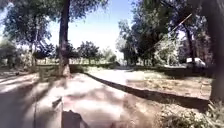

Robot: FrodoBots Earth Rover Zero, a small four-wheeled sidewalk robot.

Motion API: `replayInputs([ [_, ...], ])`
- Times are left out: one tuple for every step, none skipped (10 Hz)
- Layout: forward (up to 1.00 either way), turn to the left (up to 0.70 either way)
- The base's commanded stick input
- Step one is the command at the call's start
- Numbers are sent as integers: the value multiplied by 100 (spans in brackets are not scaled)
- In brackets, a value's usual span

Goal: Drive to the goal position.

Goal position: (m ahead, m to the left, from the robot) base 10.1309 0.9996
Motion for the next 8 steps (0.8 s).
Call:
replayInputs([
  [50,0],
  [50,0],
  [50,0],
  [50,0],
  [50,0],
  [50,0],
  [50,0],
  [50,0],
])
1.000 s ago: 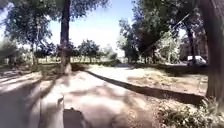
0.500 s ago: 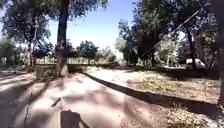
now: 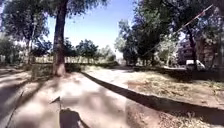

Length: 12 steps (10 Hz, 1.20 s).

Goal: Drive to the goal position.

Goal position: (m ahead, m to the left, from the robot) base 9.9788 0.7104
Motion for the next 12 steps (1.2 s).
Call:
replayInputs([
  [50,0],
  [50,0],
  [50,0],
  [50,0],
  [50,-6],
  [50,-47],
  [50,-46],
  [50,-33],
  [50,-13],
  [50,0],
  [50,0],
  [50,0],
])
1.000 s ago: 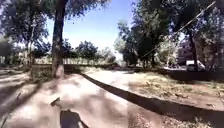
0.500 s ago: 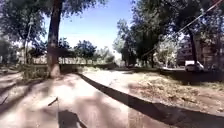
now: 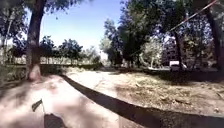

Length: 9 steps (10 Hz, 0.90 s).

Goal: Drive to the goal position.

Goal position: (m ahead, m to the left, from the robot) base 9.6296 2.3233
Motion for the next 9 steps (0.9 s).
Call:
replayInputs([
  [50,0],
  [50,0],
  [58,0],
  [70,0],
  [70,0],
  [70,0],
  [70,0],
  [70,0],
  [39,0],
])
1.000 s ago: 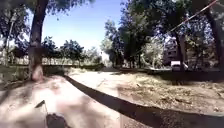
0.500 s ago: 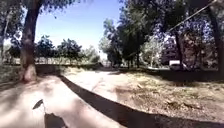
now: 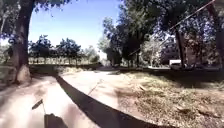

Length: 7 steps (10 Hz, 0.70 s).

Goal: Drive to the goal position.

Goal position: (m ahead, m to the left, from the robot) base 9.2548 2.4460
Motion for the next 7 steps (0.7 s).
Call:
replayInputs([
  [0,0],
  [0,0],
  [0,0],
  [0,0],
  [0,0],
  [7,0],
  [57,0],
])
